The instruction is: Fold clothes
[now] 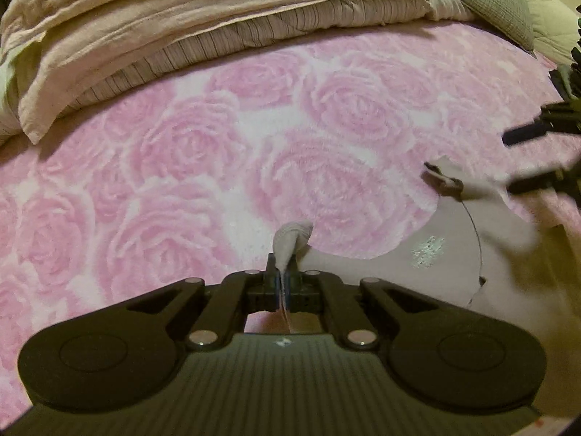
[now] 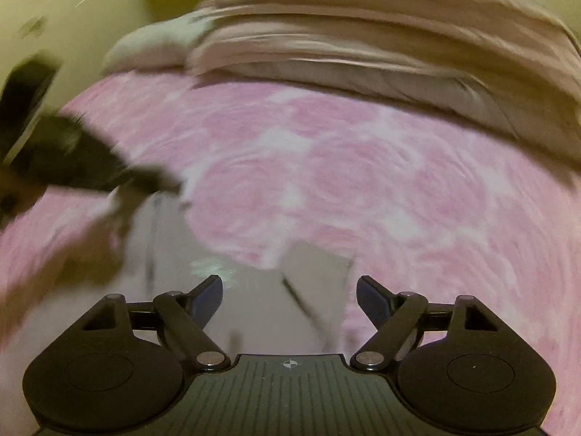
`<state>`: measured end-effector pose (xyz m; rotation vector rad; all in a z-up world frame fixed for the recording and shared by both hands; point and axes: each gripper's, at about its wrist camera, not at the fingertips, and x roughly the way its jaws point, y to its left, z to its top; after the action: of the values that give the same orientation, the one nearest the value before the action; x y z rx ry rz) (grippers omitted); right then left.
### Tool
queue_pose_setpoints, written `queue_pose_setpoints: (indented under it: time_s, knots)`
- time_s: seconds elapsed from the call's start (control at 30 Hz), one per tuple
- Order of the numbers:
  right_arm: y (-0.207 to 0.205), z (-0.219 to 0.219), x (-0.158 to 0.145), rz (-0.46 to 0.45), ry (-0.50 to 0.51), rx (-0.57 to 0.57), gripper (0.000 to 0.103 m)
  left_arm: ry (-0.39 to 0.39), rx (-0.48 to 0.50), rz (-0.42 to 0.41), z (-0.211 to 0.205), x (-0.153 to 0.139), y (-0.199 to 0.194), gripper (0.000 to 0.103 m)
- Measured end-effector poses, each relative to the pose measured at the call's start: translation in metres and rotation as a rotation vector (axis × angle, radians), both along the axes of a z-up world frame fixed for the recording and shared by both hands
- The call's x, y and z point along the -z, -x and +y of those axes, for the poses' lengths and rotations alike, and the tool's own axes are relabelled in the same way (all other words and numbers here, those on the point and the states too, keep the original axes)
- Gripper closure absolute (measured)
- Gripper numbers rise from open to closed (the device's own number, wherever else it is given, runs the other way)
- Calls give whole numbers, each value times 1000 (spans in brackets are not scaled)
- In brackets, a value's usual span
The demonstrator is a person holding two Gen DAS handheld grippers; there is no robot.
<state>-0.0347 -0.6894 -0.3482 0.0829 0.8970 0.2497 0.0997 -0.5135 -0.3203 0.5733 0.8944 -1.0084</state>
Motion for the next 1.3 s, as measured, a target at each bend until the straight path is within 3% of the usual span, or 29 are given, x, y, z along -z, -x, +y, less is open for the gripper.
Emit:
queue_pose_setpoints:
  time_s: [0.1, 0.17, 0.2, 0.23, 0.33, 0.4, 0.43, 0.47, 0.63, 0.8, 0.9, 0.97, 1.03, 1.07, 1.17, 1.2, 1.27, 1.3]
  knots:
    - [-22, -15, 10, -3, -15, -4, 25, -3, -6, 17, 0, 6, -4, 97]
    - [-41, -19, 22, 15, -17, -64, 28, 14, -29, 20, 6, 3, -7, 89]
    - [-49, -16, 28, 24, -1, -96, 31, 25, -45, 14, 9, 1, -10, 79]
    - [-55, -13, 34, 34, 7, -140, 37, 38, -66, 9, 12, -2, -12, 72]
    - [-64, -5, 51, 70, 62, -268, 56, 51, -92, 19, 20, -6, -24, 70]
    - [-65, -7, 52, 76, 55, -276, 65, 34, -76, 15, 19, -2, -29, 70]
    - [-67, -9, 50, 96, 49, -256, 87, 22, -61, 16, 17, 1, -32, 70]
    - [-69, -13, 48, 111, 39, -236, 103, 17, -49, 25, 15, 4, -34, 70]
    - [-63, -38, 25, 23, 76, -72, 103, 23, 31, 81, 0, 20, -40, 70]
    - [-60, -33, 37, 53, 115, -59, 103, 57, 81, 104, -8, 20, -38, 70]
    - [-56, -41, 38, 65, 87, -18, 103, 88, 67, 100, -6, 14, -46, 70]
    - [-53, -43, 38, 70, 86, -22, 103, 34, 109, 114, -12, 21, -47, 74]
    - [-54, -42, 39, 73, 84, -26, 103, -6, 166, 131, -19, 26, -44, 99]
    - [-54, -42, 36, 65, 84, -24, 103, 17, 172, 133, -20, 22, -43, 100]
    - [-54, -43, 28, 25, 81, -9, 103, 172, 52, 134, -15, 3, -52, 97]
    - [-55, -43, 28, 18, 86, -4, 103, 169, 11, 110, -15, 3, -54, 90]
    - [-58, -43, 31, 30, 97, 9, 102, 141, -40, 42, -12, 6, -56, 90]
    - [-59, -43, 32, 40, 96, 18, 101, 127, -67, 38, -8, 7, -59, 84]
